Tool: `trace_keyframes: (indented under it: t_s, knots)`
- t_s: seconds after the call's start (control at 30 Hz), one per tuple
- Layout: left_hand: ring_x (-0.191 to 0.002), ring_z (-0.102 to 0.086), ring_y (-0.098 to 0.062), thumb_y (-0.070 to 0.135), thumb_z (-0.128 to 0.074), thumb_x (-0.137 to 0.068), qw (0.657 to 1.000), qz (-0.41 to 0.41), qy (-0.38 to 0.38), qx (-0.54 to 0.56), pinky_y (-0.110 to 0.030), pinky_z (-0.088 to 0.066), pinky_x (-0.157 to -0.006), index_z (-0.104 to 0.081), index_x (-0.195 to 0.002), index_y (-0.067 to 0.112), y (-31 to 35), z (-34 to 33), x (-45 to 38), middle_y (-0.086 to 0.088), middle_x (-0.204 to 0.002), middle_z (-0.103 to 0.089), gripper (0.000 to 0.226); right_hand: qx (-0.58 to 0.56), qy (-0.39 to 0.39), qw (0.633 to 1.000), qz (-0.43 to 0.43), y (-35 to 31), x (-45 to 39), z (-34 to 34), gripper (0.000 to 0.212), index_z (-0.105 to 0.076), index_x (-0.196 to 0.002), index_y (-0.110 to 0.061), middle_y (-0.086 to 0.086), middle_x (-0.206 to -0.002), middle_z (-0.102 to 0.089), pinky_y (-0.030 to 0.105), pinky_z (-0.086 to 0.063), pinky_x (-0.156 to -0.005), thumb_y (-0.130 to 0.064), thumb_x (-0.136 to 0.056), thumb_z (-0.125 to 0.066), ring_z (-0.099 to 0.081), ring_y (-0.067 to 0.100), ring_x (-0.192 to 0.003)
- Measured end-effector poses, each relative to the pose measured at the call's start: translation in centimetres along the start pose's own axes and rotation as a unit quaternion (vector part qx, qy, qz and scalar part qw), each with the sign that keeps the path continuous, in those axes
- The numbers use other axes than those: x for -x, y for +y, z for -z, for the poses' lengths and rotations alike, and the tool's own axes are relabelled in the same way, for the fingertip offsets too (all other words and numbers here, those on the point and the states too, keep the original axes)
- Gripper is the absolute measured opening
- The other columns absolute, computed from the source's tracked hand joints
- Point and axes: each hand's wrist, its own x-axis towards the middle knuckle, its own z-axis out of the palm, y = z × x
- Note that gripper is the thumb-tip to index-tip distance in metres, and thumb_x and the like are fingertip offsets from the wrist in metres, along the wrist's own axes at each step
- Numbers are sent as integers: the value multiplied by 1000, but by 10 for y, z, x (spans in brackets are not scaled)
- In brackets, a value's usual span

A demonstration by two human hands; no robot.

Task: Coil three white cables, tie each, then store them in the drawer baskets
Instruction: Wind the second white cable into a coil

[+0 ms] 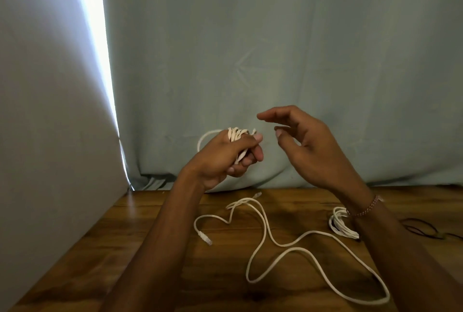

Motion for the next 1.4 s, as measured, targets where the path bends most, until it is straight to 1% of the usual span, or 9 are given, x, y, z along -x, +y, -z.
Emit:
trace_keyframes:
  t_s: [0.13, 0.23, 0.37, 0.5, 0.63, 0.73, 1.07, 1.27, 1.4]
  knots:
    - [-36, -28, -6, 34, -46, -105, 989, 2, -78, 126, -18, -21, -41, -65, -71, 4, 1, 1, -1, -5, -55, -44, 48, 50, -49, 997, 18, 8, 0, -8, 38, -56, -139, -21, -10, -135, -61, 17, -45, -104, -14, -101, -57, -56, 4, -125]
    - [-31, -26, -3, 49, -48, -98, 971, 24, -134, 198, -13, -22, -35, -62, -69, 7, 5, -4, -4, -2, -52, -44, 54, 46, -24, 998, 29, 11, 1, -11, 23, -65, -123, -15, -6, -108, -71, 12, -50, -82, -16, -102, -55, -67, 2, -96]
    - [-33, -30, -3, 73, -41, -90, 955, 50, -163, 242, -12, -20, -34, -59, -69, 5, 5, -5, -5, -2, -53, -46, 74, 45, 30, 998, 28, 10, -1, -6, 25, -67, -101, -18, -10, -77, -67, 27, -54, -57, -39, -96, -55, -66, 11, -65]
    - [-34, -31, -5, 84, -25, -89, 952, 69, -152, 255, -16, -15, -36, -56, -72, 1, 5, -1, -5, -5, -54, -46, 90, 4, 7, 1000, 24, 11, -5, 19, 25, -70, -97, -19, -5, -83, -70, 37, -56, -64, -41, -86, -69, -66, 19, -73]
    - [-32, -30, -7, 88, -12, -85, 968, 84, -133, 193, -17, -16, -34, -57, -68, -2, 7, -11, -5, -9, -53, -46, 102, 18, 47, 995, 87, 8, -6, 22, 19, -75, -102, -15, -7, -91, -72, 21, -54, -70, -29, -91, -67, -67, 10, -83]
    - [-33, -25, -8, 84, -6, -87, 982, 97, -103, 122, -16, -19, -33, -52, -59, 1, 7, -24, -3, -11, -54, -45, 99, 37, 103, 988, 107, 6, -6, 13, 15, -75, -102, -16, -12, -92, -70, 11, -47, -72, -24, -90, -71, -66, 2, -83]
    - [-30, -23, -9, 83, -8, -88, 986, 70, -105, 113, -16, -21, -32, -36, -57, 9, 14, -32, 0, -14, -56, -44, 85, -11, 188, 982, 33, 15, -4, -1, 12, -77, -100, -15, -10, -92, -74, 20, -57, -74, -22, -91, -74, -71, 7, -86]
    - [-29, -20, -5, 55, -48, -98, 985, 3, -105, 135, -15, -20, -34, -39, -59, 12, 13, -29, -1, -5, -49, -40, 59, -28, 115, 993, 12, 24, 5, -22, 19, -77, -108, -14, -10, -95, -75, 10, -50, -75, -7, -96, -64, -70, -4, -86]
    - [-27, -30, 0, 25, -46, -101, 967, -41, -128, 214, -14, -22, -35, -71, -78, 6, 9, -28, -4, -12, -64, -65, 39, 22, 29, 999, 15, 27, 7, -28, 26, -69, -96, -31, -10, -79, -70, 17, -52, -66, -9, -97, -55, -67, 3, -74]
